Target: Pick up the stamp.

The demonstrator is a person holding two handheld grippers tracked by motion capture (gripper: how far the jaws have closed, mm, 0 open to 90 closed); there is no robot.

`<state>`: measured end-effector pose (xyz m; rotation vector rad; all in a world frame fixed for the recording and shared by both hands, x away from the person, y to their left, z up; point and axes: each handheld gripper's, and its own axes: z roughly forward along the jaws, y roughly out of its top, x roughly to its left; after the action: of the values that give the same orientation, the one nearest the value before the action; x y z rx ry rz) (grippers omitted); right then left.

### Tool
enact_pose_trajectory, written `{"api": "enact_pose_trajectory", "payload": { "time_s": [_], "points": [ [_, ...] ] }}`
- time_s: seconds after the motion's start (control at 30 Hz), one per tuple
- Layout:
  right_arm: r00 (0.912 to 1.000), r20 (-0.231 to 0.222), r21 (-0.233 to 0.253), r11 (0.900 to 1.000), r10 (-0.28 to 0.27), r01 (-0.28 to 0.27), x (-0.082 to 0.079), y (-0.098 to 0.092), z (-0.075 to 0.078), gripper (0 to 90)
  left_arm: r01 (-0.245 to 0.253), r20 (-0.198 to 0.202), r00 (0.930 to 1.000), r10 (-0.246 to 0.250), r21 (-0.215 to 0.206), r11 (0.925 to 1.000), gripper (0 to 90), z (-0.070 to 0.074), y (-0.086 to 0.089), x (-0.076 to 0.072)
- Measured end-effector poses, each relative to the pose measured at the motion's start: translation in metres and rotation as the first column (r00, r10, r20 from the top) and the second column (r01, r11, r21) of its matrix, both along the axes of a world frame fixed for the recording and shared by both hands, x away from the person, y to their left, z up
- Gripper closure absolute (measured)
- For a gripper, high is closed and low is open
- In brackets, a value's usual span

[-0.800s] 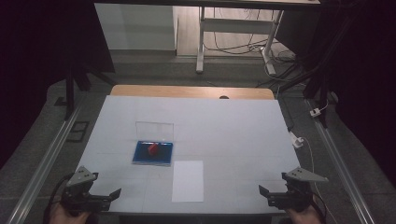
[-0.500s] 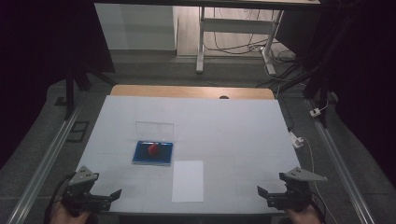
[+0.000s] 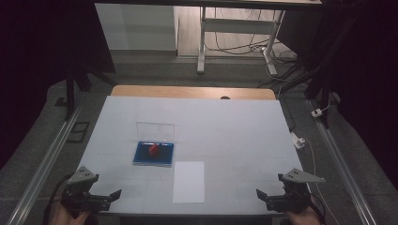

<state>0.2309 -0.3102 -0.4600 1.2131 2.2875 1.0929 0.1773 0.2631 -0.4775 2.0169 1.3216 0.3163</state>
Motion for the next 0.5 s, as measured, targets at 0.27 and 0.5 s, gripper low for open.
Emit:
{"api": "enact_pose_trajectory", "payload": {
  "time_s": [0.27,0.5],
  "points": [
    [0.9999,-0.012,0.006,1.0,0.007,-0.007,0.0012,-0.0001,-0.0005,0.0,0.013,0.027,0.9996,-0.013,-0.024,0.9996,0.0,0.0037,-0.0002,0.0007],
    [0.9997,-0.011,-0.004,1.0,0.022,-0.022,0.0007,0.0012,-0.0004,0.0,0.029,0.043,0.9987,-0.028,-0.025,0.9993,0.0,0.0047,-0.0012,0.0047]
  ]
}}
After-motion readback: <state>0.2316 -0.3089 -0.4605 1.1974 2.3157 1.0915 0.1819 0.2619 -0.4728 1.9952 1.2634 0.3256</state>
